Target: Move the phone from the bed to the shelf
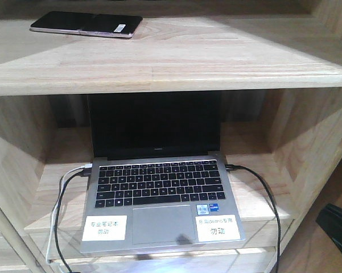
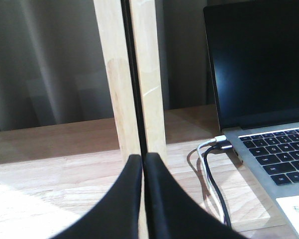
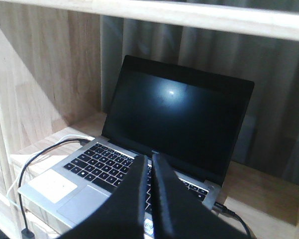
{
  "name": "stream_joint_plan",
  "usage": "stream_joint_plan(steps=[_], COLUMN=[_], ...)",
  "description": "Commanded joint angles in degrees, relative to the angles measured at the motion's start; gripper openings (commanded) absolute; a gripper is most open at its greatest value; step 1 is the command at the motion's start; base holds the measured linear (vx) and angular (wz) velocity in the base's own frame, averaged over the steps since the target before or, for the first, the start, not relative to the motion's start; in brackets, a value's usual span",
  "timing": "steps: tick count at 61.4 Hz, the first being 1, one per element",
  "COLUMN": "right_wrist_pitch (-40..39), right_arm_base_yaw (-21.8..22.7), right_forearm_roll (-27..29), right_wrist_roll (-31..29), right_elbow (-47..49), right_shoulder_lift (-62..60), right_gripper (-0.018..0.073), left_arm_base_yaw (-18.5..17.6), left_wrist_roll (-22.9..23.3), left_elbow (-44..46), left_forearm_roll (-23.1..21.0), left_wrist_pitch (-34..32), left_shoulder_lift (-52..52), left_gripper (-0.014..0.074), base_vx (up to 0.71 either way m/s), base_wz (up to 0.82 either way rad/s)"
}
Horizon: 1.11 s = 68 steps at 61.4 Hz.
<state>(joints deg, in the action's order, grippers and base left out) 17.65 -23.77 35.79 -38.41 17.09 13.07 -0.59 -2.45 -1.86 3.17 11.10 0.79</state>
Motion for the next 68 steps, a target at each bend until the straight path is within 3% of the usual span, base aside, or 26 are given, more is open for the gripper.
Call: stream_joint_plan(steps=[1,34,42,50,54,63,68], right_wrist_pitch=[-3.2,-5.6,-6.2,-6.2,-6.2,-6.4,-6.7], right_arm_base_yaw=[0.4,0.4,0.4,0.4,0.4,0.6,3.0], right_forearm_roll=[0.7,0.8,-8.4,-24.7,-29.7,-33.3,-33.4], right_wrist_roll=[-0.3,0.9,9.2,25.9,31.6,33.5,32.9], right_elbow=[1.5,1.5,1.5,1.5,1.5,1.5,1.1], right_shoulder_lift=[0.6,0.6,0.6,0.6,0.6,0.6,0.6], right_gripper=[-0.0004,-0.0004,-0.0004,-0.0004,-0.0004,-0.0004,-0.0004], left_arm_base_yaw=[-0.1,-0.1,-0.1,-0.1,-0.1,-0.1,-0.1], left_wrist_roll=[0.2,0.2,0.2,0.2,0.2,0.2,0.2], left_elbow=[1.5,1.5,1.5,1.5,1.5,1.5,1.5], left_forearm_roll=[-0.3,-0.3,-0.3,-0.3,-0.3,-0.3,-0.3], left_wrist_pitch=[-4.1,-4.1,-4.1,-4.1,-4.1,-4.1,-4.1], left_shoulder_lift=[0.5,0.5,0.5,0.5,0.5,0.5,0.5], left_gripper=[0.0001,0.0001,0.0001,0.0001,0.0001,0.0001,0.0001], base_vx=[0.00,0.00,0.00,0.00,0.00,0.00,0.00], base_wz=[0.00,0.00,0.00,0.00,0.00,0.00,0.00])
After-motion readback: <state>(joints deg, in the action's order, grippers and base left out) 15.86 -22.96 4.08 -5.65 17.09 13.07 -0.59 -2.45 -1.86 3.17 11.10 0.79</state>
